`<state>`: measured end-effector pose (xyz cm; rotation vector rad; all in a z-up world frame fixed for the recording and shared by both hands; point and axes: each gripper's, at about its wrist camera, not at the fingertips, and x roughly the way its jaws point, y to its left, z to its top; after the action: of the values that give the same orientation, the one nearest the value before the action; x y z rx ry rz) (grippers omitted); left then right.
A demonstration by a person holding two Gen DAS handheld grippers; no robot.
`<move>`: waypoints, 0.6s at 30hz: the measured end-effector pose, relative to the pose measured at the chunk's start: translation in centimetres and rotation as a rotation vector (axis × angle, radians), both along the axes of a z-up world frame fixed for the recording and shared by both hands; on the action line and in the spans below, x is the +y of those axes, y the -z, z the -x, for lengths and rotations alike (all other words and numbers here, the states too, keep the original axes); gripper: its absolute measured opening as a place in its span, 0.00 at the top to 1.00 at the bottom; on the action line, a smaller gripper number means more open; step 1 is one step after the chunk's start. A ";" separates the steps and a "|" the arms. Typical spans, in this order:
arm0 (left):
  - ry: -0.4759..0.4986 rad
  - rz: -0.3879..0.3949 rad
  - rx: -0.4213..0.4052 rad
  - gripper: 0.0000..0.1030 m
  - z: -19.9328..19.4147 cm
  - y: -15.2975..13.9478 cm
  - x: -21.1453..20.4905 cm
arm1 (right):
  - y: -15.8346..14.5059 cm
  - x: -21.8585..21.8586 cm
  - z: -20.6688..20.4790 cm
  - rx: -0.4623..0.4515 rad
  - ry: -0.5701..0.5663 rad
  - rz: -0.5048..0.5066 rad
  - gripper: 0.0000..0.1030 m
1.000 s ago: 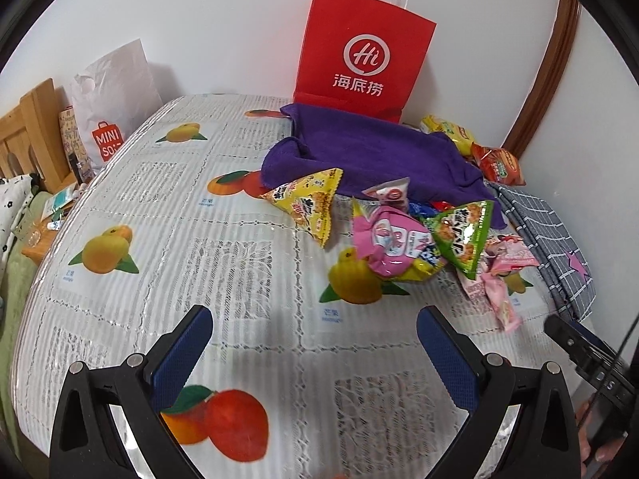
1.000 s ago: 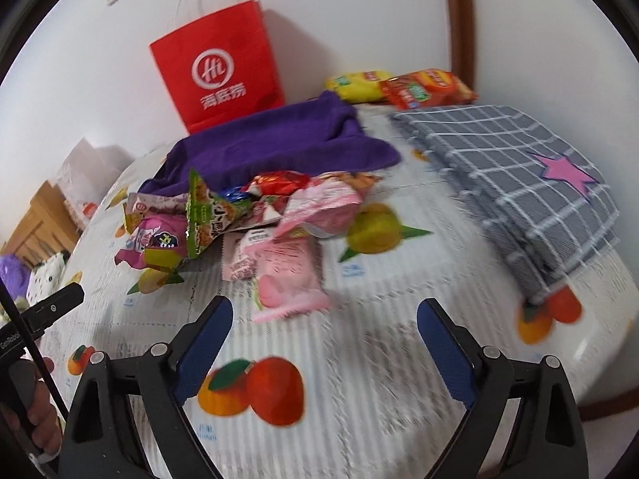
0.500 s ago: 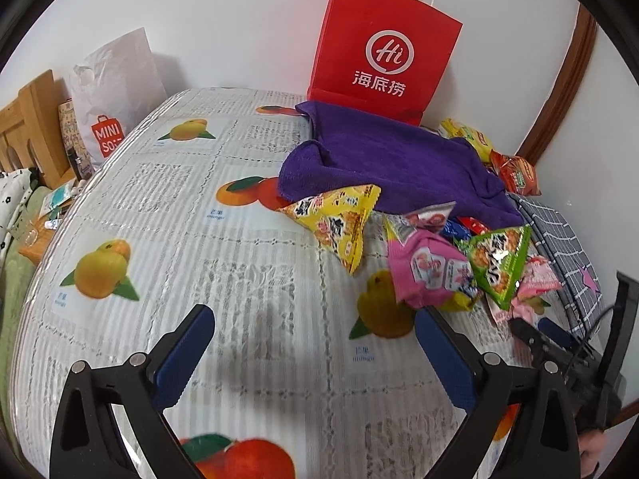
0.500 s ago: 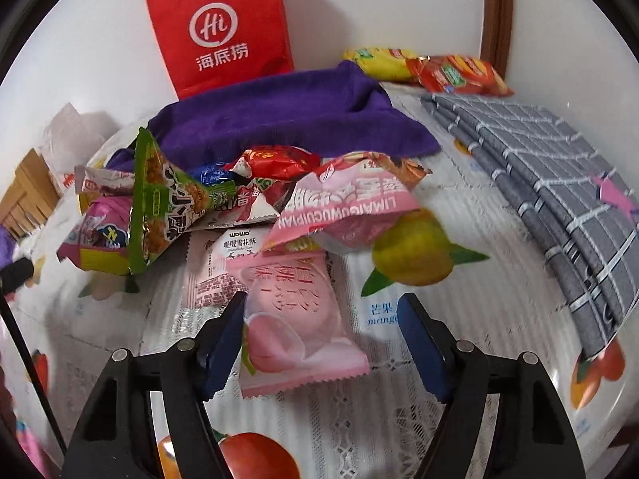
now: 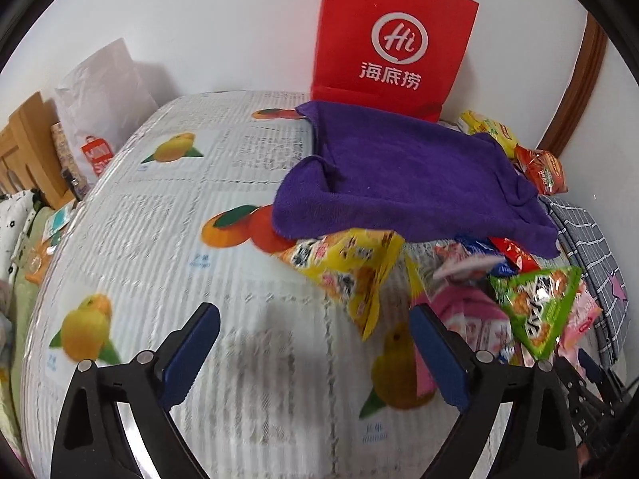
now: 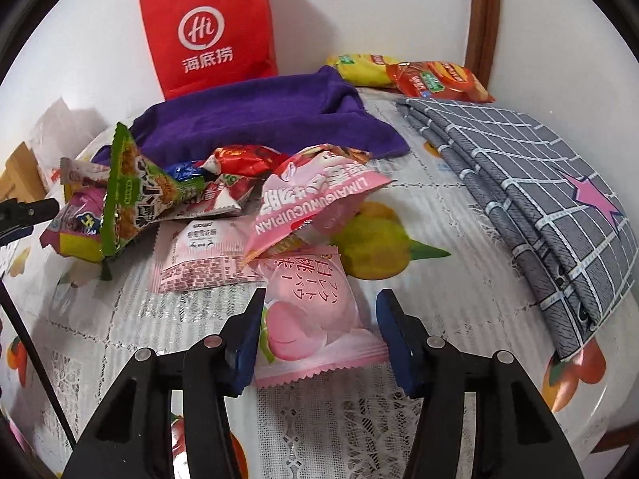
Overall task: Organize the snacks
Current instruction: 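Grasp the pink peach-print candy packet with the right tool while the left tool grasps the yellow triangular packet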
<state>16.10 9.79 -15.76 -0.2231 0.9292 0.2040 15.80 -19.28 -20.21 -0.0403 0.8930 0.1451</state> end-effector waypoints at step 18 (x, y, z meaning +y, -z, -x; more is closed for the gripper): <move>0.012 0.070 0.029 0.49 -4.7 2.7 0.8 | 0.1 0.4 -0.4 -0.003 -0.010 0.016 0.48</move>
<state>20.76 10.57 -18.45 -0.2794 0.9672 0.1645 16.18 -18.86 -20.31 -0.0600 0.8909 0.1472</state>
